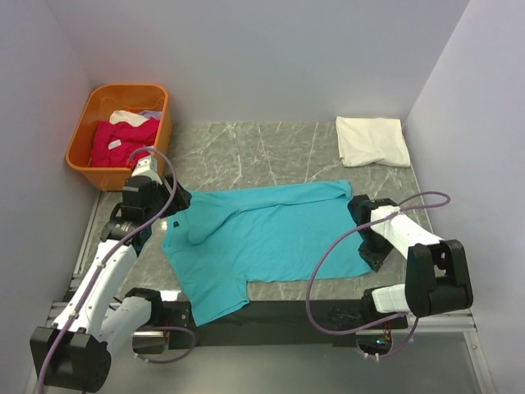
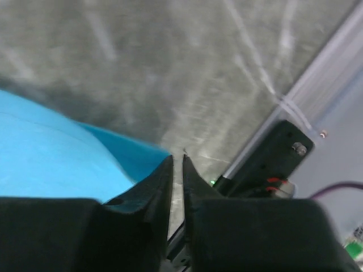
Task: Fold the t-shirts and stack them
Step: Fold the tshirt
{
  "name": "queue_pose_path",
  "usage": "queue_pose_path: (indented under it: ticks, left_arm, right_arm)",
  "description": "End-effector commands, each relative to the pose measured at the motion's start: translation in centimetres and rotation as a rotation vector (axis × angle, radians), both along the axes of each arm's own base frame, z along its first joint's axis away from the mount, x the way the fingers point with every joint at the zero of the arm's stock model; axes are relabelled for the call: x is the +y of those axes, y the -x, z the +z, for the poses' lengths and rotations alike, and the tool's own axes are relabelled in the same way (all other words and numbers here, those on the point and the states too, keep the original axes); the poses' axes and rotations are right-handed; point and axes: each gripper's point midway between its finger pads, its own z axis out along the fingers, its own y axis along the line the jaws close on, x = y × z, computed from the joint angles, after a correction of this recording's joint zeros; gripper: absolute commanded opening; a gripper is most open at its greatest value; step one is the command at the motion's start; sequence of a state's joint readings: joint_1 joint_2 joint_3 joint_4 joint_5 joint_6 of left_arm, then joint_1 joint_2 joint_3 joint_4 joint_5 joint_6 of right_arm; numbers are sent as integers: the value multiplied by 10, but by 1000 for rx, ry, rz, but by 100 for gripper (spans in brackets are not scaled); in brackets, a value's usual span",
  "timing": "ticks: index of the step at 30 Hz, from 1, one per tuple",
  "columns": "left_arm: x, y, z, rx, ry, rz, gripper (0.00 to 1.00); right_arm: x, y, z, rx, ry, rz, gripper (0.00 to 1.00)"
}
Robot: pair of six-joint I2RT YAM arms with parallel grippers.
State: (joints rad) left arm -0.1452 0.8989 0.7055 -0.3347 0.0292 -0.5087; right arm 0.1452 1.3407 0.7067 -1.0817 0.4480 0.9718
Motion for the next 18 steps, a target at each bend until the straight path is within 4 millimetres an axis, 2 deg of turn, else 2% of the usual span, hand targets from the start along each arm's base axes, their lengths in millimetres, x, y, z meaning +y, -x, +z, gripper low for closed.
queue_pose_path:
  ticks: [1, 2, 3, 7, 9, 10, 11, 15, 16, 17, 18]
  left_arm:
    - [3, 0, 9, -47, -10, -4, 73]
    - [3, 0, 10, -50, -9, -2, 73]
    - [4, 0, 11, -56, -6, 0, 73]
    - [3, 0, 13, -63, 0, -4, 74]
    - [3, 0, 13, -61, 4, -6, 74]
    - [3, 0, 13, -61, 6, -7, 74]
    - [4, 0, 11, -56, 6, -7, 74]
    - [-1, -1, 5, -32, 22, -24, 74]
    - [-2, -2, 3, -27, 25, -26, 74]
    - [-3, -3, 0, -16, 29, -30, 75]
    - [-3, -3, -1, -11, 31, -29, 75]
  right_arm:
    - [-19, 9, 22, -16, 143, -142, 20]
    - [-20, 12, 26, -18, 154, -154, 25]
    - [-19, 8, 30, -65, 152, -183, 39]
    - [-14, -1, 36, -163, 99, -178, 49]
    - [-4, -17, 40, -244, 27, -130, 50]
    - [1, -27, 41, -283, -12, -98, 50]
    - [10, -48, 44, -363, -66, -68, 50]
    - [49, -111, 82, -614, -280, 96, 50]
    - [55, -122, 89, -657, -309, 126, 50]
    - [60, -143, 104, -743, -327, 160, 50]
    - [63, -152, 105, -750, -333, 184, 50]
